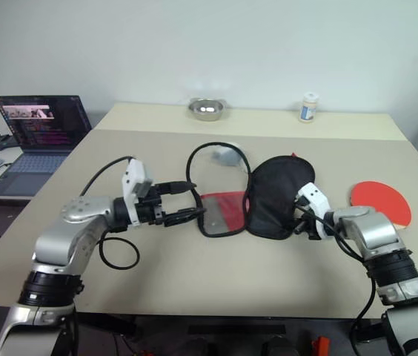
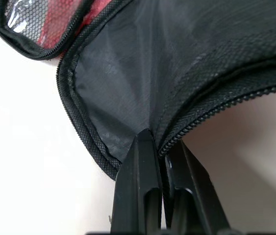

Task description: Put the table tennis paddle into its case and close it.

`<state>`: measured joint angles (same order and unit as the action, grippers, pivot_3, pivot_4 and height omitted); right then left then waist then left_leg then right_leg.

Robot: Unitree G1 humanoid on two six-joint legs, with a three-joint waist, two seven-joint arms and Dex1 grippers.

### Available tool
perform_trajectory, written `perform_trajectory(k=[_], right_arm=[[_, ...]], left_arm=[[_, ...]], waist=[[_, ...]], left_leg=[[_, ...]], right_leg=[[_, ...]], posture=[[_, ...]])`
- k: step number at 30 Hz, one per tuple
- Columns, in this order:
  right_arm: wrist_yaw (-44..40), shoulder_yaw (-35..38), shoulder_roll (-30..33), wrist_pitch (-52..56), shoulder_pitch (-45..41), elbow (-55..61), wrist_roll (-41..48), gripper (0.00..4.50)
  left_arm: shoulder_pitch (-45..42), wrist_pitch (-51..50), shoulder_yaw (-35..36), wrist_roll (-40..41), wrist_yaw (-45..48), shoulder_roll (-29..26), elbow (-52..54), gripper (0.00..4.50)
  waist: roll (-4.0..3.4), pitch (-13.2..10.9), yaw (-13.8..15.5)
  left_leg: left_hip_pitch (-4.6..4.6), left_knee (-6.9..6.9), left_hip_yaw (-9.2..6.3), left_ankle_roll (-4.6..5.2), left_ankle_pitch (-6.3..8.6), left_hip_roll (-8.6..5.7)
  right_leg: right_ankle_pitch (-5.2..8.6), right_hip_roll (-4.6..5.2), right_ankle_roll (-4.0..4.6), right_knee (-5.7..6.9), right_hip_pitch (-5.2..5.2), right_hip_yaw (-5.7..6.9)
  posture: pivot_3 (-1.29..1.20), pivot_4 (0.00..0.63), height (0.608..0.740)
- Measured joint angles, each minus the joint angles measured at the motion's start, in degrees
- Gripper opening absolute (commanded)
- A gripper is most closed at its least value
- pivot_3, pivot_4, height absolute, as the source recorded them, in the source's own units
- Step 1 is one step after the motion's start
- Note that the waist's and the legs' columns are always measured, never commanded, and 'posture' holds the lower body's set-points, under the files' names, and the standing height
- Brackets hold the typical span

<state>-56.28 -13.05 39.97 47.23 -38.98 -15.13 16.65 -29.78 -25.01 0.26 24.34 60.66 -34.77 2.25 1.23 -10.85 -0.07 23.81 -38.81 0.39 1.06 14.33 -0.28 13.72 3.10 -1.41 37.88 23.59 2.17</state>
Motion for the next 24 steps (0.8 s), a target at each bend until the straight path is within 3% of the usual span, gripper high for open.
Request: perform_trajectory(k=[13, 16, 24], right_arm=[[-7.92, -2.52, 1.61, -10.01, -10.06, -17.69, -9.09, 0.02], [-8.28, -2.51, 1.56, -10.27, -10.37, -19.17, -10.06, 0.69], [-9.07, 0.62, 2.62, -5.45, -8.64, -14.21, -8.67, 3.47]], left_arm=[[0.83, 0.15, -0.06, -0.1, -0.51, -0.02, 0.22, 4.06], [0.82, 0.38, -0.06, -0.18, -0.54, 0.08, 0.21, 4.06], [0.74, 1.48, -1.15, -0.5, -0.46, 0.77, 0.16, 4.06]], waist=[[0.0, -0.01, 0.01], [0.0, -0.01, 0.01], [-0.01, -0.01, 0.04]], left_leg=[[0.01, 0.0, 0.04, 0.0, 0.0, -0.01], [0.01, 0.0, 0.04, -0.01, 0.0, -0.01], [0.02, 0.0, 0.02, -0.01, 0.0, 0.0]], right_leg=[[0.0, 0.01, 0.0, -0.03, 0.0, -0.02], [0.0, 0.02, 0.0, -0.03, 0.0, -0.02], [-0.01, 0.04, 0.01, -0.02, 0.0, -0.02]], posture=[[0.0, 0.15, 0.74], [0.0, 0.15, 0.74], [0.0, 0.15, 0.74]])
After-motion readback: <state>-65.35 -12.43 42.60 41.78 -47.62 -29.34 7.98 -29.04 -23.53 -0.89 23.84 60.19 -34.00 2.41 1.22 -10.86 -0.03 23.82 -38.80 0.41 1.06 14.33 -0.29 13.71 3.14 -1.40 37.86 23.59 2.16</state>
